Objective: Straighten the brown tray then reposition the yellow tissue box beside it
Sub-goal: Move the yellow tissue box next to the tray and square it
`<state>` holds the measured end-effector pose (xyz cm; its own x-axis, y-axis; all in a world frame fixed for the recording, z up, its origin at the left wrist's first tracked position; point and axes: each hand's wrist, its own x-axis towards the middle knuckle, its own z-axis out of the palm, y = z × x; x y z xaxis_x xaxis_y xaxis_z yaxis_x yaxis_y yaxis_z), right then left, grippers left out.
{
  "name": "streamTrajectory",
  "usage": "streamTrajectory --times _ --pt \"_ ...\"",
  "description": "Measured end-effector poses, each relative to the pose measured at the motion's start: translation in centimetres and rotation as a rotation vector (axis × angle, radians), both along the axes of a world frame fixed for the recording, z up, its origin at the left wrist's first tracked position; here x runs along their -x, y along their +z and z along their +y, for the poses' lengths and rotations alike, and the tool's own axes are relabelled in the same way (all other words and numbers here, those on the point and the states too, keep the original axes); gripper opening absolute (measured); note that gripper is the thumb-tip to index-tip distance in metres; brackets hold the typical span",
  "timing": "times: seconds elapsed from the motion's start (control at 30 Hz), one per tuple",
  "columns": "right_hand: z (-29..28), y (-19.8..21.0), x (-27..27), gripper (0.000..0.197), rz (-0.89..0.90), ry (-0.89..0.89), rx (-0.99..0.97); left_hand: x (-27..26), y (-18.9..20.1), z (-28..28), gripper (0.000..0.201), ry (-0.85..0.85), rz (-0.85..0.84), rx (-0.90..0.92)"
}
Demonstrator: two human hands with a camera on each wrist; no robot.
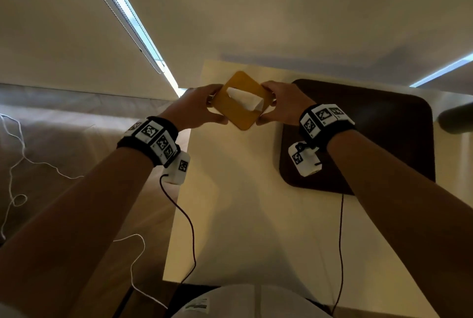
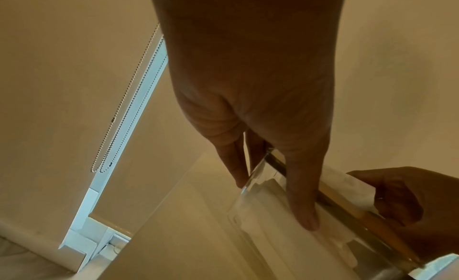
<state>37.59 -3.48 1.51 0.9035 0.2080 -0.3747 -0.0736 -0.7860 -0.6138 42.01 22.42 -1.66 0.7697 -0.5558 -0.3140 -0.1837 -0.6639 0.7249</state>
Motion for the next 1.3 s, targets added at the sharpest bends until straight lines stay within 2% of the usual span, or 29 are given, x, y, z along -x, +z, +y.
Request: streamTrajectory --times 0.2,0.5,0.57,0.63,0.73,0.8,0.87,0.93,1.03,1.17,1.3 --pt "-1.1 -1.0 -3.0 0.087 0.014 -0.013 -0.009 -3.4 -1.3 -0.8 0.084 -0.018 0.041 -0.005" --pt "-1.6 -2.0 -4.0 0.089 0.04 -0.077 -0.092 -4.4 -1.8 -0.8 0.085 0.001 0.079 0.024" --pt "-1.8 -2.2 -3.3 0.098 0.059 -0.119 -0.152 -4.3 -1.7 -0.7 0.09 -0.006 0.09 0.033" --pt "-1.6 -2.7 -2.0 0.116 0.084 -0.188 -0.211 -4.0 -1.7 -0.2 0.099 -0.029 0.096 0.052" --pt "-0.2 -3.8 1.1 0.134 0.064 -0.376 -0.331 -3.4 -1.7 0.3 0.091 -0.017 0.107 0.101" --pt "1.9 -4.3 3.2 0.131 0.014 -0.506 -0.403 -3.4 -1.6 0.1 0.085 0.108 0.124 0.096" --pt "4.3 -4.8 4.7 0.127 -0.03 -0.597 -0.431 -3.8 -1.5 -0.2 0.071 0.211 0.107 0.069" --pt "6.2 -5.4 5.2 0.125 -0.047 -0.662 -0.432 -4.0 -1.1 -0.7 0.055 0.217 0.095 0.078" --pt "7.5 -5.5 4.9 0.119 -0.039 -0.764 -0.47 -4.0 -0.9 -1.0 0.043 0.141 0.089 0.096" --pt "7.4 -5.4 4.4 0.103 -0.09 -0.754 -0.528 -3.5 -0.8 -0.8 0.042 0.122 0.089 0.129" --pt "6.0 -5.0 3.4 0.105 -0.048 -0.687 -0.489 -2.8 -0.8 -0.6 0.044 0.129 0.117 0.135"
